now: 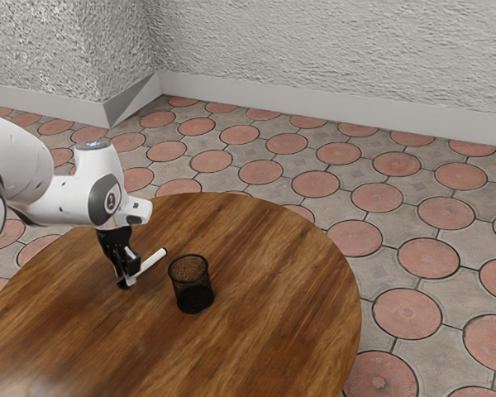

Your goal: Put the marker into the pen holder.

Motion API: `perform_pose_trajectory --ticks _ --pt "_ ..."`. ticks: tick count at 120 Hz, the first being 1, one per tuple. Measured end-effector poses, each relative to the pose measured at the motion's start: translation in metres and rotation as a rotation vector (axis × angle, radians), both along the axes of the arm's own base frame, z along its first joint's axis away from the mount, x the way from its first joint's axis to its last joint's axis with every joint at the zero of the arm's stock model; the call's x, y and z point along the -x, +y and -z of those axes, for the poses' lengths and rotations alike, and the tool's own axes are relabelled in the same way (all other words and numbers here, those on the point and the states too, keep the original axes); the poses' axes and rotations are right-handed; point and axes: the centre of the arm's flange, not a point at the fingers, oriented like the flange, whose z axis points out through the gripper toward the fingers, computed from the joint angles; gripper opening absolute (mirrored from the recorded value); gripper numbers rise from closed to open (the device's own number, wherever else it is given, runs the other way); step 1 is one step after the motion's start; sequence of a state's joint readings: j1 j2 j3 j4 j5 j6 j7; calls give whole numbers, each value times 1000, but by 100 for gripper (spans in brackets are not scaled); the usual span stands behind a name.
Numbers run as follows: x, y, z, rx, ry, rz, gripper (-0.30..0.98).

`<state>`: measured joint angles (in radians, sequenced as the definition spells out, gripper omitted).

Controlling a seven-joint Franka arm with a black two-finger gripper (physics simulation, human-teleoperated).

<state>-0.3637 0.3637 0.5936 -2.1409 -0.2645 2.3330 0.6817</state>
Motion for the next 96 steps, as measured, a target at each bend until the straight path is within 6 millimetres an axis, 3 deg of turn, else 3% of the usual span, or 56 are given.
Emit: perform_pose_trajectory --ticks 96 --pt "-1 4 5 -19 -8 1 -9"
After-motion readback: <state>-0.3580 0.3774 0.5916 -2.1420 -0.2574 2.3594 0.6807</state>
